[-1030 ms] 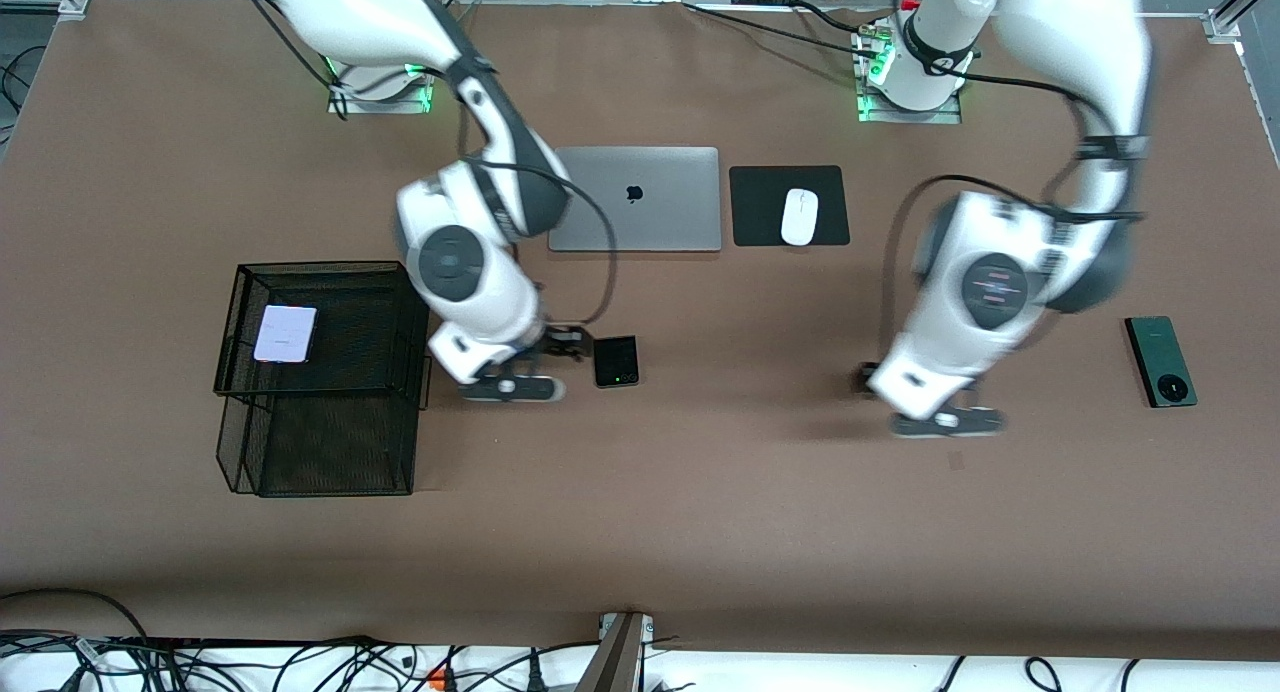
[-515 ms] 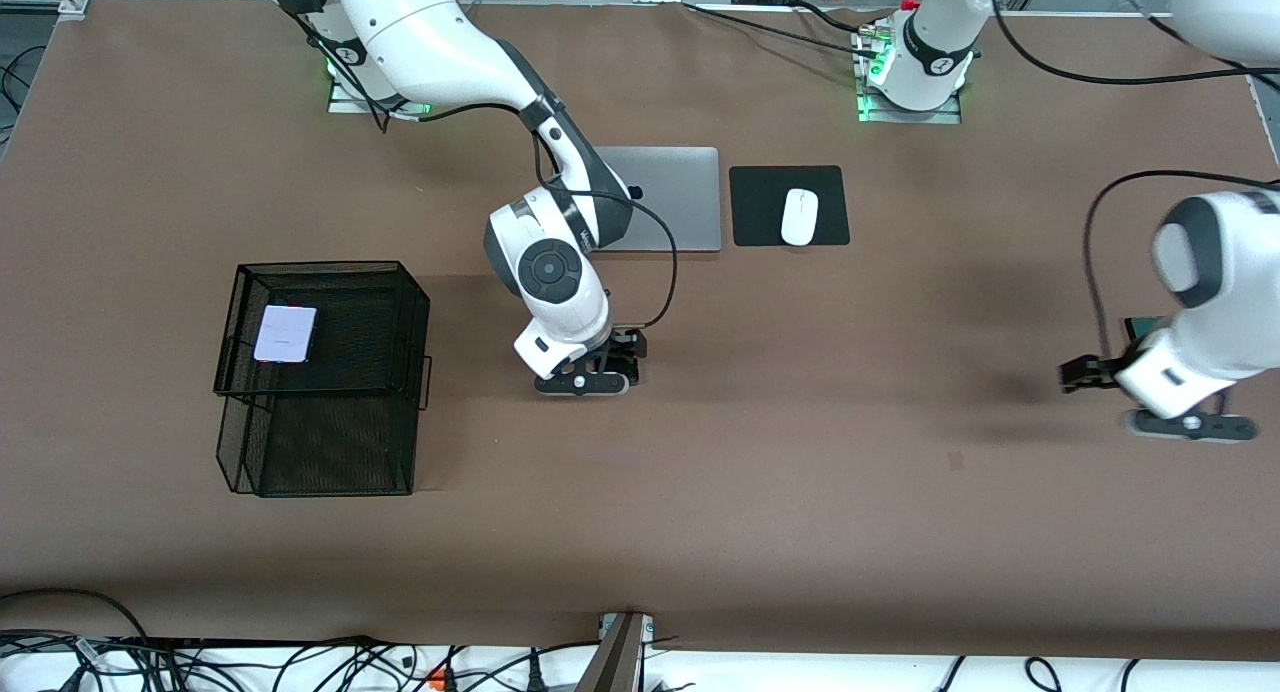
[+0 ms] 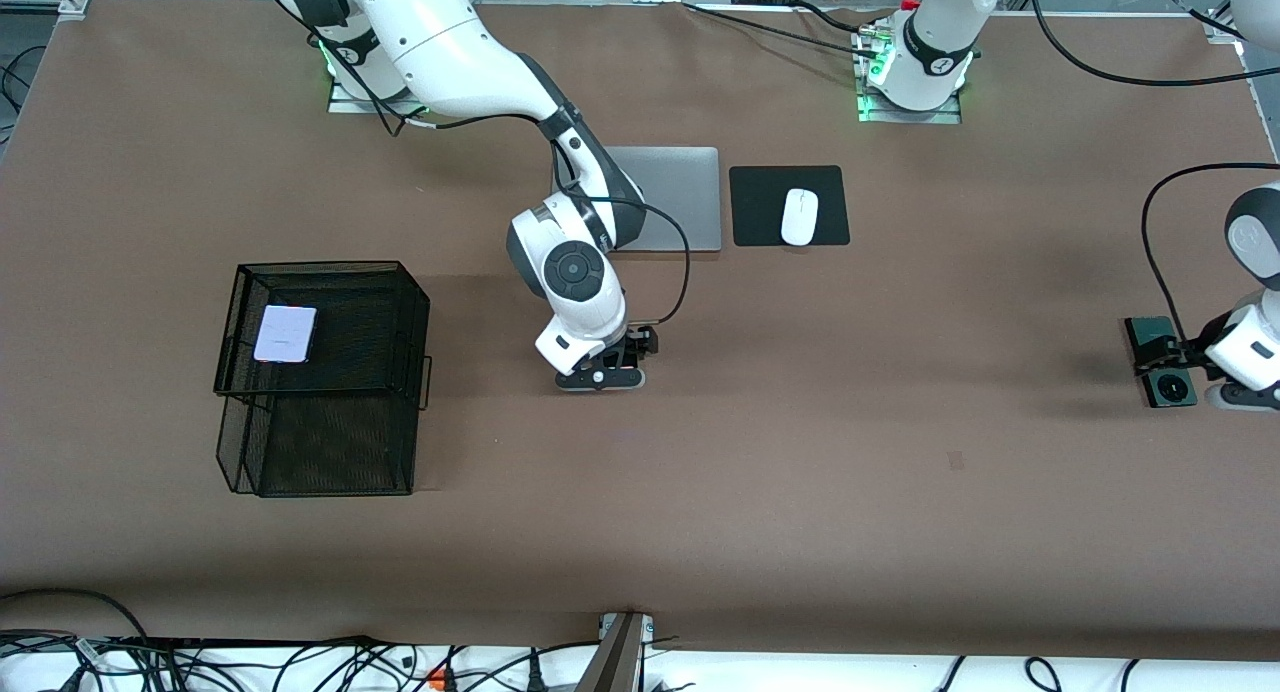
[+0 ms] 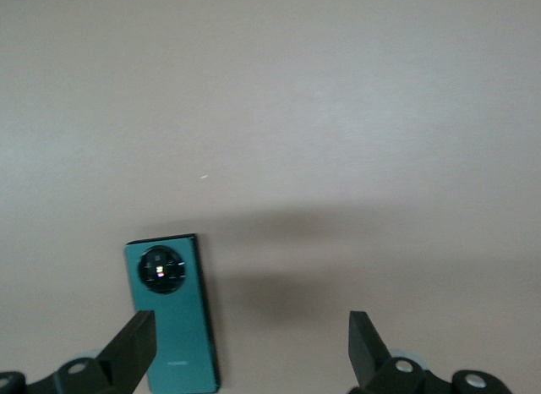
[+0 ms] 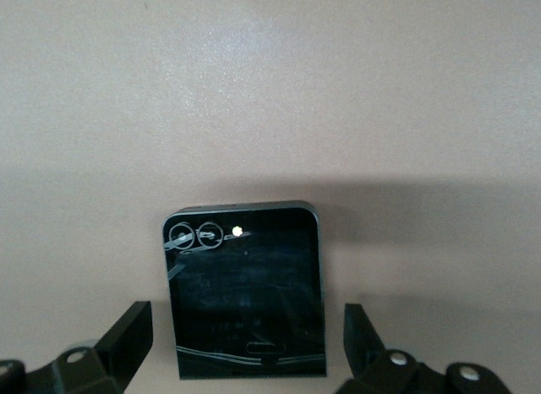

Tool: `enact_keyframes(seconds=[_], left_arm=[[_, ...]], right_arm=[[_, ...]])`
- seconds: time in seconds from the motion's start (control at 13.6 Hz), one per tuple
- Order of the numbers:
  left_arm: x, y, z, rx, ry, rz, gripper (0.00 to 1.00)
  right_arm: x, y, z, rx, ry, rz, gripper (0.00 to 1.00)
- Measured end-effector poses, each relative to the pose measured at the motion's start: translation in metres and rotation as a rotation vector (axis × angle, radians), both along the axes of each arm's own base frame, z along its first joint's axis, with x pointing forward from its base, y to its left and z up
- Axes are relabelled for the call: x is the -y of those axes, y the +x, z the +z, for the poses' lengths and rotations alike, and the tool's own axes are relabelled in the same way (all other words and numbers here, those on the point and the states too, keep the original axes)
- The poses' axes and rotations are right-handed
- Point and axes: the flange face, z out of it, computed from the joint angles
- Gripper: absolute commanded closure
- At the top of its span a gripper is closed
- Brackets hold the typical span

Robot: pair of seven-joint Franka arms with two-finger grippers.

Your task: Place phones with both arms

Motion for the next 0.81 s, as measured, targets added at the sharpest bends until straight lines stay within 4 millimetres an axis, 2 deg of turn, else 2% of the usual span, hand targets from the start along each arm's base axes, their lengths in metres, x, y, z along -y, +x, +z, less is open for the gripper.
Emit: enact_keyframes(seconds=[0.29, 0.59, 0.66, 0.74, 0.81], left_arm=[[-0.051, -0.031, -0.022, 0.041, -0.047, 0.069, 0.00], [-0.087, -0.053, -0.070, 0.074, -0.088, 0.116, 0.00], [-0.092, -0.056, -0.080, 0.075, -0.085, 0.120, 0.00], [-0.097, -0.058, -0.089, 0.082, -0.086, 0.133, 0.00], [-0.101, -0.060, -0.097, 0.092, -0.091, 0.150, 0.00]], right_arm=[[-0.005, -0.007, -0.011, -0.008, -0.012, 0.031, 0.00], [-0.007, -0.011, -0.018, 0.003, -0.044, 0.075, 0.01], [-0.007, -0.011, -0.019, 0.011, -0.058, 0.090, 0.08], [-0.007, -0.012, -0.020, 0.020, -0.073, 0.105, 0.29], [-0.008, -0.012, -0.019, 0.029, -0.083, 0.118, 0.72]])
